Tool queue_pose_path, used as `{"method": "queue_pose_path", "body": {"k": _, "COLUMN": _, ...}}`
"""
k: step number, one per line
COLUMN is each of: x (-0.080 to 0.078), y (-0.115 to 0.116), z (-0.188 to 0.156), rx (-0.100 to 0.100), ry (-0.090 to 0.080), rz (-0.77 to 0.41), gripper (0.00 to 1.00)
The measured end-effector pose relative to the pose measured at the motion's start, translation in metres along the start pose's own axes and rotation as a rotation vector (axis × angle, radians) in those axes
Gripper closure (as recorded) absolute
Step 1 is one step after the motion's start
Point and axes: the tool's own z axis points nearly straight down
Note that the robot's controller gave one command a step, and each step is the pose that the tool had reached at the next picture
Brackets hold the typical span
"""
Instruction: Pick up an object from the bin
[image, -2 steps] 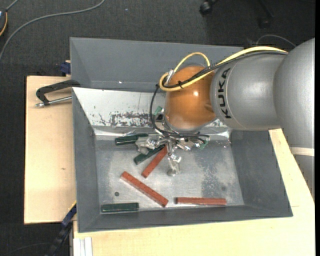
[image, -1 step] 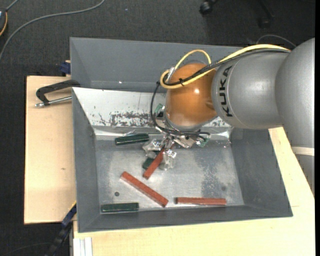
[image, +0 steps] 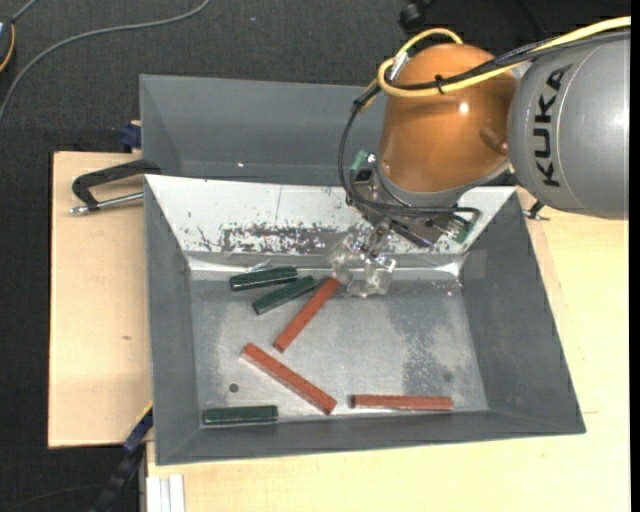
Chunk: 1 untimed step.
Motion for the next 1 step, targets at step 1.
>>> {"method": "queue_pose_path", "body": {"k": 1, "x": 0.0006, "y": 0.0016, "z": 0.0053, "rx": -0.008, "ry": 0.006, "rz": -0.001, "gripper": 0.00}}
